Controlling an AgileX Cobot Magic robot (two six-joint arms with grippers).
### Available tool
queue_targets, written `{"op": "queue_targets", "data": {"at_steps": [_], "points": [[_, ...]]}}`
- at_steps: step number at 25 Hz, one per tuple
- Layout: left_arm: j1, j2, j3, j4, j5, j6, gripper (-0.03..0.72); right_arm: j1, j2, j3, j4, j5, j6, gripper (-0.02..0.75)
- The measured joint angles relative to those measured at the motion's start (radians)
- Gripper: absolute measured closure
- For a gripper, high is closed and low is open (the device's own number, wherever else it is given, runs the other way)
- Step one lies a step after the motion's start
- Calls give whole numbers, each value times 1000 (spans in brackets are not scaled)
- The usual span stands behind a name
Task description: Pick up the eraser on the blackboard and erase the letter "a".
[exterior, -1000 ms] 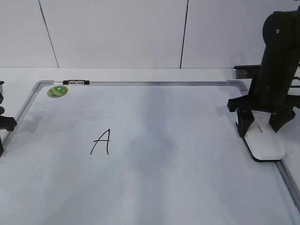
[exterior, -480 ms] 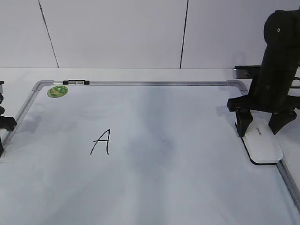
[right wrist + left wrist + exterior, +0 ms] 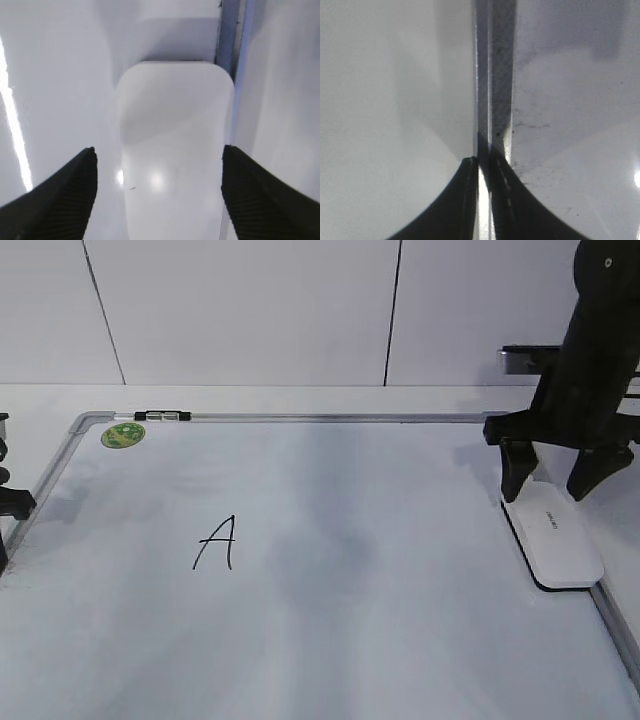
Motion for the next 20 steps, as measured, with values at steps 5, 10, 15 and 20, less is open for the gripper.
{"op": "queue_targets", "data": {"at_steps": [5,10,15,20], "points": [[0,0,0,0,0,0,617,0,-8,-8,2,3,-3,153],[0,0,-8,0,5,0,593,0,-8,-8,4,3,-6,153],[0,0,-26,-6,45,0,458,0,-8,-8,4,3,-6,153],[0,-22,-81,-8,82,0,291,0,-10,-8,4,3,-6,152]]}}
